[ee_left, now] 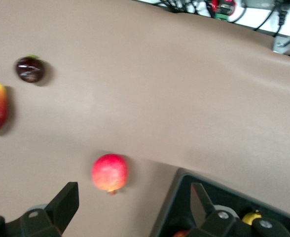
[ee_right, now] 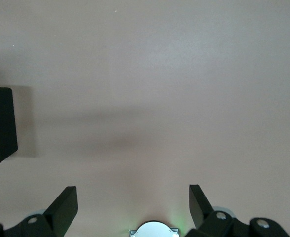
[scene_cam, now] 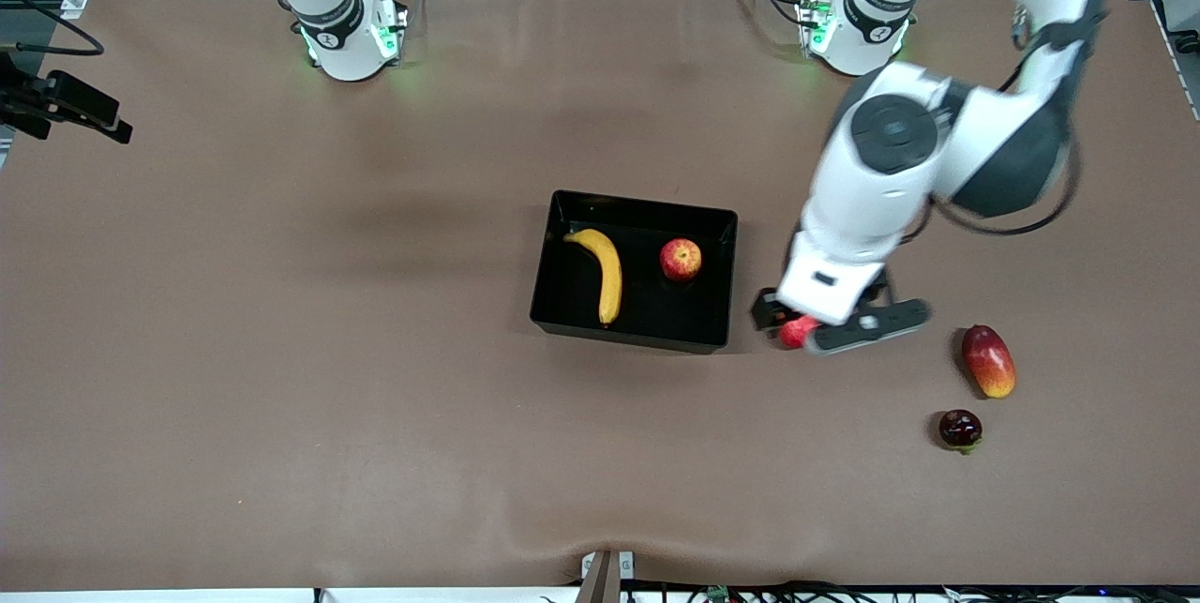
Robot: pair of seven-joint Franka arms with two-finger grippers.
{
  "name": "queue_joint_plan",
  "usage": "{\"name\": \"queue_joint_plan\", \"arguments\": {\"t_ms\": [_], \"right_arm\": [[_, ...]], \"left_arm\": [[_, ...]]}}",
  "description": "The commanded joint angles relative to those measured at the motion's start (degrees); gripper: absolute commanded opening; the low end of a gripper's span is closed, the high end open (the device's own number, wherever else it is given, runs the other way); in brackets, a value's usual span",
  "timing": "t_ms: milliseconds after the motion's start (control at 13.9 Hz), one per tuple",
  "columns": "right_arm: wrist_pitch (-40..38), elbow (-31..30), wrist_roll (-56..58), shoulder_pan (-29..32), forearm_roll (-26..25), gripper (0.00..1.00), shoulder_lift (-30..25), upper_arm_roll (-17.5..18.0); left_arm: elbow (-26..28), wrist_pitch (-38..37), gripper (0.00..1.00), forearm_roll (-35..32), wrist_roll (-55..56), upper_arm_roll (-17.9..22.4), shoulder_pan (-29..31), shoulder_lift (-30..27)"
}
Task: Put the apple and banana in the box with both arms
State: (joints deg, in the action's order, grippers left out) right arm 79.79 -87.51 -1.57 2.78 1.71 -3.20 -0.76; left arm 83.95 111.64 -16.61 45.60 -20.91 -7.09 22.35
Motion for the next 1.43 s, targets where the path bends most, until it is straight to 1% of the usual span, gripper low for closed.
{"name": "queue_joint_plan", "arguments": {"t_ms": [0,215,287,574,717,789,932,1076,1219,1291,1363], "right_arm": [[-0.42,1.63,0.69,0.30,-0.31,1.00,-0.32,0.49],[0.10,1.81,0.60,0.12,-0.40,1.00,-0.06,0.67],[0.19,1.81,0.60,0.12,-0.22,1.00,-0.05,0.67],[1.69,1.90,0.69,-0.15,-0.48,1.00,0.82,0.76],[1.16,1.90,0.78,0.03,-0.92,1.00,0.82,0.76],[0.99,1.90,0.69,-0.06,-0.92,1.00,0.65,0.85],[0.46,1.90,0.26,-0.58,-1.54,1.00,0.47,1.29],[-0.42,1.99,0.17,-0.59,-1.45,1.00,0.47,1.20],[-0.42,1.99,0.25,-0.67,-1.45,1.00,0.30,1.29],[-0.51,1.99,0.51,-0.76,-1.45,1.00,0.21,1.29],[-1.21,1.99,0.60,-0.67,-1.45,1.00,0.12,1.29]], "left_arm": [[2.27,-4.83,1.00,3.86,-4.19,-0.44,4.09,-5.98],[2.18,-12.91,1.00,4.39,-7.80,-0.53,7.00,-10.56],[2.09,-15.02,1.00,5.79,-8.76,-0.53,7.79,-11.96],[2.53,-19.34,1.00,10.98,-22.80,0.08,14.63,-17.50],[3.76,-22.41,1.00,11.69,-28.53,0.61,16.06,-19.97],[3.94,-24.43,1.00,11.95,-29.94,2.87,15.54,-21.28],[4.46,-27.78,1.00,13.80,-31.79,7.53,12.65,-23.48],[6.74,-28.32,1.00,13.80,-33.29,12.98,8.69,-26.03],[8.76,-28.32,1.00,13.80,-34.87,17.29,5.35,-27.96],[9.38,-28.23,1.00,13.80,-35.40,18.88,3.77,-28.67],[9.56,-28.23,1.00,13.89,-35.67,19.50,3.49,-29.20]]}}
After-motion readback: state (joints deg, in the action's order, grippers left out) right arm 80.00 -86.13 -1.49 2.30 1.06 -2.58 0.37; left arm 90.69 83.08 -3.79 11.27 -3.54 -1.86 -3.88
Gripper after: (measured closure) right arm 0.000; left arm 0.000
